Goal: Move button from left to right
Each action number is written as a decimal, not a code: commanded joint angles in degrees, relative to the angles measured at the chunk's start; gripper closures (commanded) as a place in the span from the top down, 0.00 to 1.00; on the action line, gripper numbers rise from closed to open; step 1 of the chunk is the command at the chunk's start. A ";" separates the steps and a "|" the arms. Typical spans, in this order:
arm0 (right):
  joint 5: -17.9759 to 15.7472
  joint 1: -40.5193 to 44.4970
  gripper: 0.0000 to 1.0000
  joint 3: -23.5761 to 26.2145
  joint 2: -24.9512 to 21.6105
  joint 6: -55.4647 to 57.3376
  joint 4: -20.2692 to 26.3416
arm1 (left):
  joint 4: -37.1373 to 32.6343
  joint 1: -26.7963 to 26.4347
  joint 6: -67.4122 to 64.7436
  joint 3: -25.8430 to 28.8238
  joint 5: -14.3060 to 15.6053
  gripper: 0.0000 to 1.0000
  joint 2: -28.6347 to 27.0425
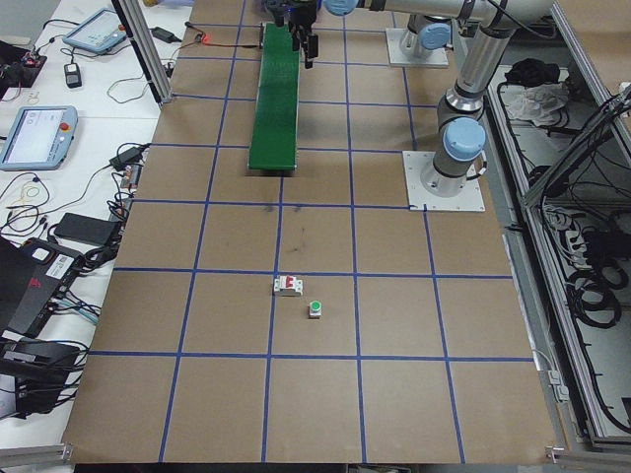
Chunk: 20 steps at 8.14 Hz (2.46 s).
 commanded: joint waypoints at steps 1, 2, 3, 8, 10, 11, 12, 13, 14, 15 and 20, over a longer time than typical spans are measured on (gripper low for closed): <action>-0.06 0.00 1.00 0.00 0.00 -0.26 -0.12 | 0.00 0.18 0.01 -0.01 -0.03 1.00 0.04; -0.06 0.00 1.00 0.00 0.00 -0.26 -0.12 | -0.18 0.27 0.10 -0.01 -0.03 1.00 0.13; -0.06 0.00 1.00 0.00 0.00 -0.35 0.05 | -0.18 0.36 0.19 -0.01 -0.12 1.00 0.22; 0.03 0.00 1.00 0.00 0.00 -0.35 -0.12 | -0.53 5.88 17.46 -0.10 -0.12 1.00 0.92; 0.03 0.00 1.00 0.00 0.00 -0.35 -0.03 | -0.62 10.70 28.26 -0.36 0.23 1.00 2.32; 0.03 0.00 1.00 0.00 0.00 -0.44 -0.03 | -1.05 14.73 32.93 -0.80 0.14 1.00 3.72; 0.03 0.00 1.00 0.00 0.00 -0.44 -0.12 | -1.84 19.04 40.80 -0.97 0.23 1.00 4.52; 0.03 0.00 1.00 0.00 0.00 -0.44 -0.03 | -3.50 23.78 46.80 -0.89 0.32 1.00 4.70; 0.03 0.00 1.00 0.00 0.00 -0.35 -0.12 | -4.13 28.70 52.52 -0.89 0.49 1.00 4.79; 0.03 0.00 1.00 0.00 0.00 -0.44 -0.12 | -3.96 34.66 62.06 -0.97 1.28 1.00 4.70; 0.03 0.00 1.00 0.00 0.00 -0.44 -0.12 | 15.04 62.29 98.74 -1.86 0.85 1.00 -9.04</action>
